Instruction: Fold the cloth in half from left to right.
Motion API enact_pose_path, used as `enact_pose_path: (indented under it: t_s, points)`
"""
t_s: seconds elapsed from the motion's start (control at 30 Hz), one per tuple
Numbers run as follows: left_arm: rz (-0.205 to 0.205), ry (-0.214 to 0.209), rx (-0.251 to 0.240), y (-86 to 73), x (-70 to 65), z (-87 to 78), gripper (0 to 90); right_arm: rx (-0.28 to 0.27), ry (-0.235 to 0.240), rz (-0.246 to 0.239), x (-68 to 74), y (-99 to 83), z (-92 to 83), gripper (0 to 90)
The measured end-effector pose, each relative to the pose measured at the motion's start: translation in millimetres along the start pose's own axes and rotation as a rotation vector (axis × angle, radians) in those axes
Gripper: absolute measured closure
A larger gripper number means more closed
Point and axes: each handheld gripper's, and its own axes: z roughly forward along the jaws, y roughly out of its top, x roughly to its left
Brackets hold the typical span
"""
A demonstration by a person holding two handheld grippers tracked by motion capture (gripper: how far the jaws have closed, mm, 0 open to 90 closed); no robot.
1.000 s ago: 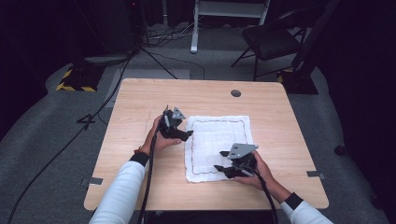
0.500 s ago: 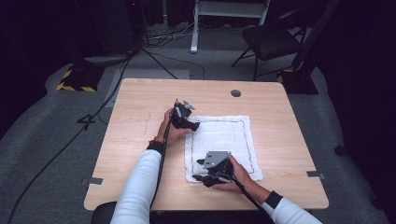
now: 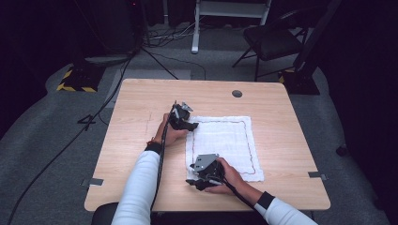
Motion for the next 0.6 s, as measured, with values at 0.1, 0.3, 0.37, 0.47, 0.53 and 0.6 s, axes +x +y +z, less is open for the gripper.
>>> enact_pose_path:
  t_s: [0.1,0.3,0.37,0.47,0.53,0.6]
  points:
    - [0.003,-0.015,-0.008,-1.1,0.1,-1.2,54.3,0.028,-0.001,-0.021,3.5,-1.0,3.3,43.1]
    - [0.024,-0.040,-0.011,-3.7,1.7,-3.8,69.3,0.020,-0.039,-0.011,1.9,-1.5,4.2,57.3]
    - [0.029,-0.050,-0.010,-3.5,1.3,-3.7,73.7,0.012,-0.052,0.008,-1.5,-1.7,5.2,67.5]
    - [0.033,-0.053,-0.010,-3.8,1.6,-4.2,79.4,0.018,-0.072,0.024,-4.5,0.4,7.5,79.1]
    - [0.030,-0.050,-0.013,-4.5,0.9,-4.5,81.4,0.025,-0.084,0.014,-4.8,1.6,8.2,81.7]
    - [0.021,-0.044,-0.016,-5.7,0.4,-6.3,83.2,0.032,-0.090,0.010,-4.2,2.7,8.1,83.9]
